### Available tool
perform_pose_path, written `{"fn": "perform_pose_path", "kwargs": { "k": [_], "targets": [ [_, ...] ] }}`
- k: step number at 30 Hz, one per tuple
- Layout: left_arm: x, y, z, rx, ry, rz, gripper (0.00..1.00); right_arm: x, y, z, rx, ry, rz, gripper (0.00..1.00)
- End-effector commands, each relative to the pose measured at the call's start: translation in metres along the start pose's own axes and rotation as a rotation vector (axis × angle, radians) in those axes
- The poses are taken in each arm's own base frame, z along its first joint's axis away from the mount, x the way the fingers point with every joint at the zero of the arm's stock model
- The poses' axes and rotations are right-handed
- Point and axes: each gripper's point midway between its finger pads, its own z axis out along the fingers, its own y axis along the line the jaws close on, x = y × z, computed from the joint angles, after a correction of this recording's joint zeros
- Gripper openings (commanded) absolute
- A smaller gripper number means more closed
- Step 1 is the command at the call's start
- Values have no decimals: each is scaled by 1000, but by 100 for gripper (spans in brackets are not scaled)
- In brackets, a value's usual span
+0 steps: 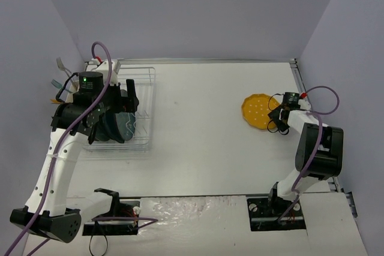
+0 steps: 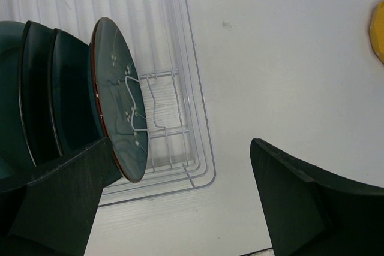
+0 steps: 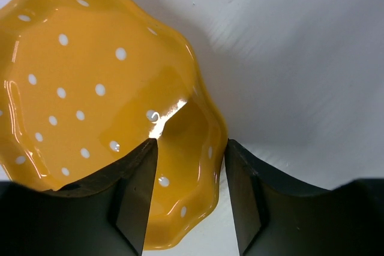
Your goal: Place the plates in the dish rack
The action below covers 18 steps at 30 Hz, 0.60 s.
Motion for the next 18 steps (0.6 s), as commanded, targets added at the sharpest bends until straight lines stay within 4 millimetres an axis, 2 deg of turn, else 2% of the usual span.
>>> {"fn": "perform_pose_path", "kwargs": {
  "k": [1, 7, 11, 13, 17, 18],
  "targets": [
    [-17, -9, -8, 44, -73, -32, 97, -13, 10, 4, -32, -47, 19, 43],
    [-13, -21, -3, 105, -75, -86, 97, -5, 1, 10, -5, -30, 16, 25],
    [-4, -25, 2, 130, -54, -111, 97, 1, 0, 11, -13, -14, 1, 23],
    [-3, -27, 3, 141, -48, -118, 97, 2, -1, 11, -15, -7, -4, 18],
    [-4, -33, 4, 167, -52, -137, 97, 7, 2, 11, -38, 16, -16, 0],
    [-6, -35, 5, 181, -56, -145, 97, 9, 6, 9, -61, 23, -23, 0]
  ]
}}
